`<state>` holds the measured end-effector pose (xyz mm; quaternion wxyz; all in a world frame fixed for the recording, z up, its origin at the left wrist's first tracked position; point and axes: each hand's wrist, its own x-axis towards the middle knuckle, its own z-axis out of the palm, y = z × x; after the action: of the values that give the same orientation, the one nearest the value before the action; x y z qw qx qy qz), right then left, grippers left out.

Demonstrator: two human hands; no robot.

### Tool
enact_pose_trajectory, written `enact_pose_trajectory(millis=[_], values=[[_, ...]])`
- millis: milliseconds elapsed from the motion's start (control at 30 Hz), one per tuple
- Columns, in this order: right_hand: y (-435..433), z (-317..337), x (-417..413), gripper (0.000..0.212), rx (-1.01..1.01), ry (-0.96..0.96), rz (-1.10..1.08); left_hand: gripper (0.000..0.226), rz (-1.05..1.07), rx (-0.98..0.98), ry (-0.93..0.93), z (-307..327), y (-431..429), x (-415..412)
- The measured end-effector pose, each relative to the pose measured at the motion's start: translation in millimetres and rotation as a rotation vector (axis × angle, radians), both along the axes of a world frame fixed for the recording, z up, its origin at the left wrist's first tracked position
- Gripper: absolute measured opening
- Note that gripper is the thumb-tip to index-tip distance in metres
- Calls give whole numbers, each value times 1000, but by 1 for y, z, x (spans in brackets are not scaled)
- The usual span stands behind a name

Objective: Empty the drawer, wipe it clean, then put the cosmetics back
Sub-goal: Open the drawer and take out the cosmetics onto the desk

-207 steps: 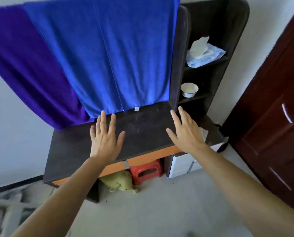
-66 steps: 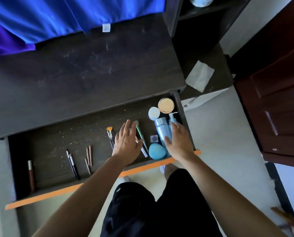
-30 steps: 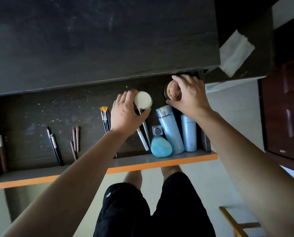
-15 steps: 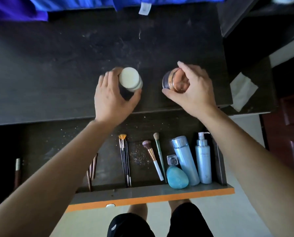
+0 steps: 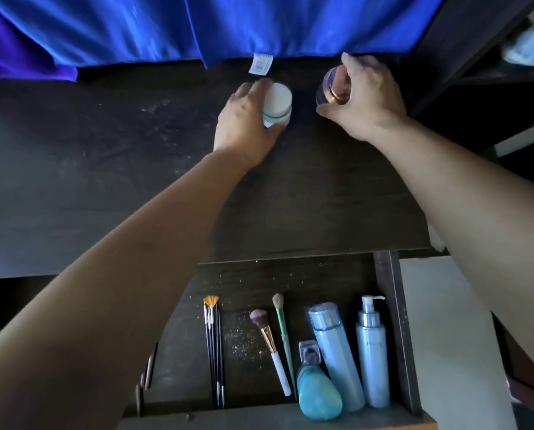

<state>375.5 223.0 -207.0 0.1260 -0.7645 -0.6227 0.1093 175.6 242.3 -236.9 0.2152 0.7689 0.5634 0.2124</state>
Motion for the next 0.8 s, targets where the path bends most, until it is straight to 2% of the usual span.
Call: enact_pose_trajectory(millis=[200, 433, 567, 700, 800], values=[[0, -23, 25, 88, 77, 63, -15, 70, 51, 44, 8, -9, 17, 34], [5, -25, 28, 88, 6, -29, 70, 72, 34, 54, 56, -9, 23, 53], [8, -22, 27, 90, -64, -68, 156, 75, -22, 50, 174, -7, 22, 52], [-1, -19, 29, 103, -147, -53, 204, 86, -125, 29, 300, 0, 10, 44], [-30, -20, 21, 101, -10, 18, 160, 95, -64, 68, 208, 10, -19, 26]])
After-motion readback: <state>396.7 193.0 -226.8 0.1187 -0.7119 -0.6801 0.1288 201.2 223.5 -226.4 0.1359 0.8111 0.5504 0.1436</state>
